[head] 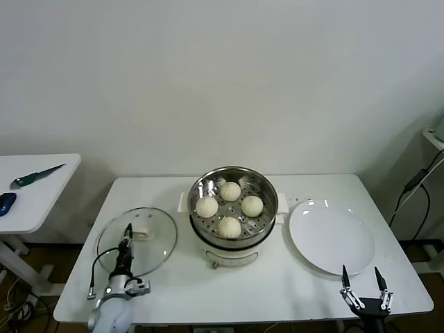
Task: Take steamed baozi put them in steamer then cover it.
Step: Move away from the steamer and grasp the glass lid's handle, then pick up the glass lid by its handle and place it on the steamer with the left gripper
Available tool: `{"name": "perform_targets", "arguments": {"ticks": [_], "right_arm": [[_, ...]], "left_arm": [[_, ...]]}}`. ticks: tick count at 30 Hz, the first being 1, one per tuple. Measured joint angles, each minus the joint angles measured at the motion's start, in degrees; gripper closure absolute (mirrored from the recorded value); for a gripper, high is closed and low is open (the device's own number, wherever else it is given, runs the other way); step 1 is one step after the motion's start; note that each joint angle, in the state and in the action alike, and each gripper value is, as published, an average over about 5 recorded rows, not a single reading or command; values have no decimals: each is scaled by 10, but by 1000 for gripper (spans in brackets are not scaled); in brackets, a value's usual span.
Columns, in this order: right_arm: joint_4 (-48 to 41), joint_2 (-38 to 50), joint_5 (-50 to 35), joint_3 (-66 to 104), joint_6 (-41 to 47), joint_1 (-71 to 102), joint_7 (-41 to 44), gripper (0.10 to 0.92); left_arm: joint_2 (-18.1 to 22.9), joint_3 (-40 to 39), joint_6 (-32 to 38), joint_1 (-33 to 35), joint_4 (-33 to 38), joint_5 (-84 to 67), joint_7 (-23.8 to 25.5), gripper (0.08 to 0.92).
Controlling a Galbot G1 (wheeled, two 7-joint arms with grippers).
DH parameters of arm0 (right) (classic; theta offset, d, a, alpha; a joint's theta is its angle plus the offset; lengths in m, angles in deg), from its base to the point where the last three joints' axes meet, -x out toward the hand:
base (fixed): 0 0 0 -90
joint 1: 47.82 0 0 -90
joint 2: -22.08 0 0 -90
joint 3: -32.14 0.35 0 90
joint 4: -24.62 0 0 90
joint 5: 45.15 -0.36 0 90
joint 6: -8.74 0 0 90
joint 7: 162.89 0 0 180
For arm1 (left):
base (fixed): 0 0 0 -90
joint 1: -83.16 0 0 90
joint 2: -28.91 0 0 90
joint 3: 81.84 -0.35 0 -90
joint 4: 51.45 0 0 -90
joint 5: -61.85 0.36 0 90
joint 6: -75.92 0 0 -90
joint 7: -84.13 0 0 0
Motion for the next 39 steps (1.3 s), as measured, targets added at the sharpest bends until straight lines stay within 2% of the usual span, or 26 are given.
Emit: {"name": "perform_targets", "arguments": {"ticks": [11, 19, 26, 33, 39], "right_arm": [[5, 5, 1, 5, 4, 2, -5, 203], [10, 4, 8, 3, 9, 2, -16, 203], [16, 1, 20, -4, 15, -6, -22, 203], [16, 3, 35, -7, 22, -17, -29, 203], [10, 8, 38, -10, 23, -28, -36, 203]], "left_arm": [[-30, 16, -19, -8, 86, -86, 31, 848], [-95, 15, -68, -18, 182, -165, 105, 848], [-138, -35, -135, -40, 269, -192, 170, 848], [-137, -142, -220, -92, 330, -165, 240, 848], [-101, -235, -276, -144, 350, -98, 307, 848]]}}
